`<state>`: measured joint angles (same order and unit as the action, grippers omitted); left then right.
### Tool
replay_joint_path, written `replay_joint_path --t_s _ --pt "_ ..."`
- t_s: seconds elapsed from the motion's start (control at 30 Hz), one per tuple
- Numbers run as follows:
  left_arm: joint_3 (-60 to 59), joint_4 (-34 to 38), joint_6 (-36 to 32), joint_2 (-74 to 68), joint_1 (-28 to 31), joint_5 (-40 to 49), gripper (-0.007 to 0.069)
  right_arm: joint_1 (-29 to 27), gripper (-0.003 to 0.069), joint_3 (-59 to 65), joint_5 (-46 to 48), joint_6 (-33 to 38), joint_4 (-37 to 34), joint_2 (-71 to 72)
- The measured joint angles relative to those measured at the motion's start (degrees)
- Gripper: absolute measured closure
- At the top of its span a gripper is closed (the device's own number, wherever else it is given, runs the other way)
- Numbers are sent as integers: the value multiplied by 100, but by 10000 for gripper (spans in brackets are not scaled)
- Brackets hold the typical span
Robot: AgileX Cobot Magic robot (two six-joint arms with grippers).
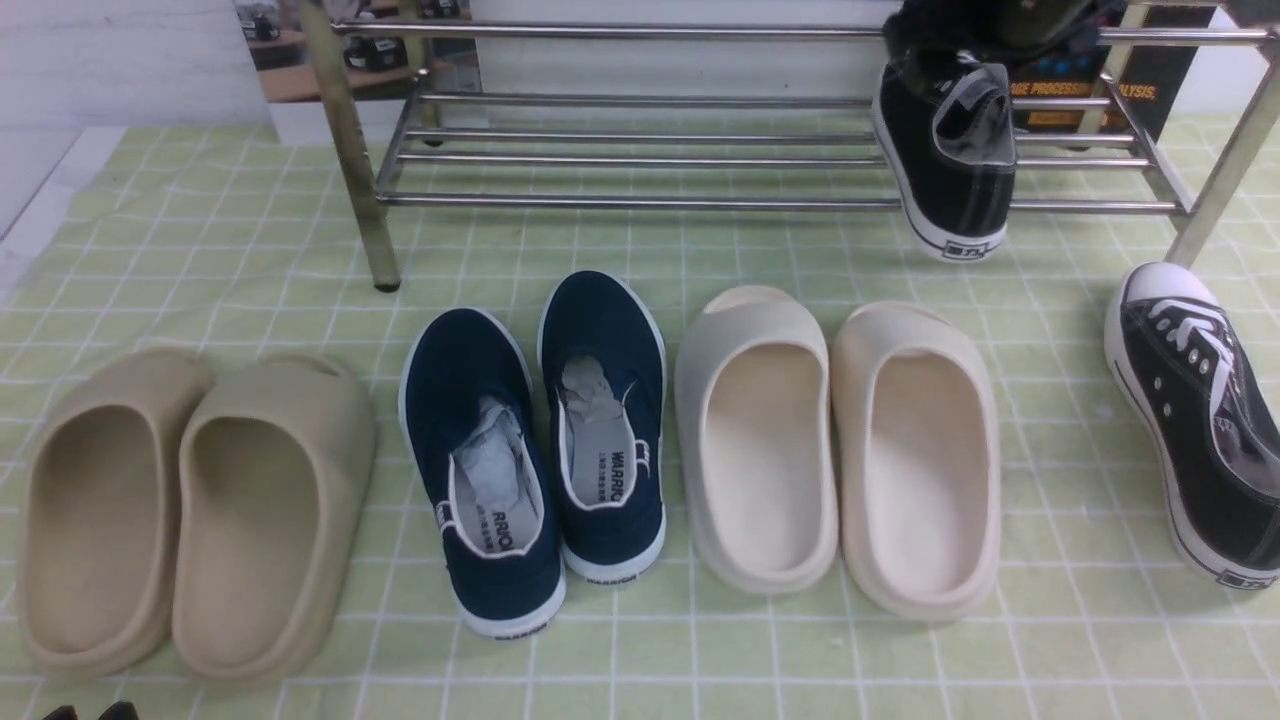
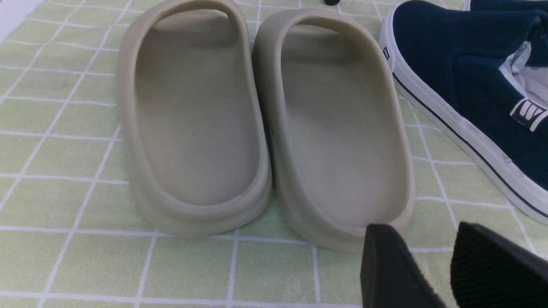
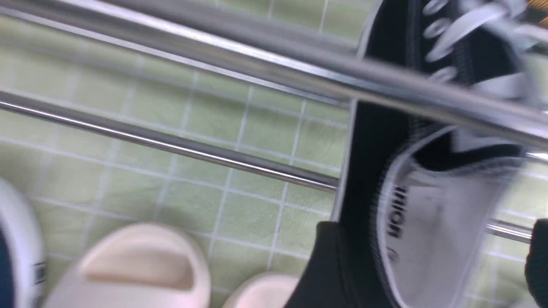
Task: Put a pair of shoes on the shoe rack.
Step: Use the right arm to grab the shoe closest to it
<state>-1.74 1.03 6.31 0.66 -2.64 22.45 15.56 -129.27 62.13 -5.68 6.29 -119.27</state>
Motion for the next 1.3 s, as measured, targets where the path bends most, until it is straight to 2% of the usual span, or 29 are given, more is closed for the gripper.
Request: replay_joint_path --t_s 0.17,0.27,0.37,0.4,0.5,0.67,0.8,0.87,1.0,1.03,1.1,1.2,1.23,1.3 --pt "0 0 0 0 0 0 386 -246 110 1116 379 -132 0 1375" --pt "0 0 0 0 0 0 386 -402 116 1615 745 -175 21 1629" --pt "0 0 0 0 0 0 386 -669 117 2995 850 -201 16 1841" --pt "0 0 0 0 0 0 386 -683 117 2995 850 -201 16 1847" --pt "0 0 0 0 0 0 386 -959 117 4544 495 -324 0 1866" --pt "0 0 0 0 0 0 386 -1286 121 5581 -399 -596 41 1866" --pt "0 0 0 0 0 0 386 -1439 148 5910 -1097 -777 136 1806" --pt "0 0 0 0 0 0 386 -1492 200 5987 -1587 -841 189 1569" --pt "0 0 0 0 0 0 386 -1492 325 5976 -1777 -866 262 1299" --pt "0 0 0 0 0 0 386 -1492 325 5976 -1777 -866 262 1293" --pt "0 0 0 0 0 0 386 -1487 440 5970 -1805 -861 300 1292" --pt "0 0 0 0 0 0 386 -1476 543 5970 -1819 -867 275 1316" --pt "0 0 0 0 0 0 386 -1441 621 5988 -1824 -840 245 1398" --pt "0 0 0 0 0 0 386 -1441 631 6004 -1795 -777 273 1472"
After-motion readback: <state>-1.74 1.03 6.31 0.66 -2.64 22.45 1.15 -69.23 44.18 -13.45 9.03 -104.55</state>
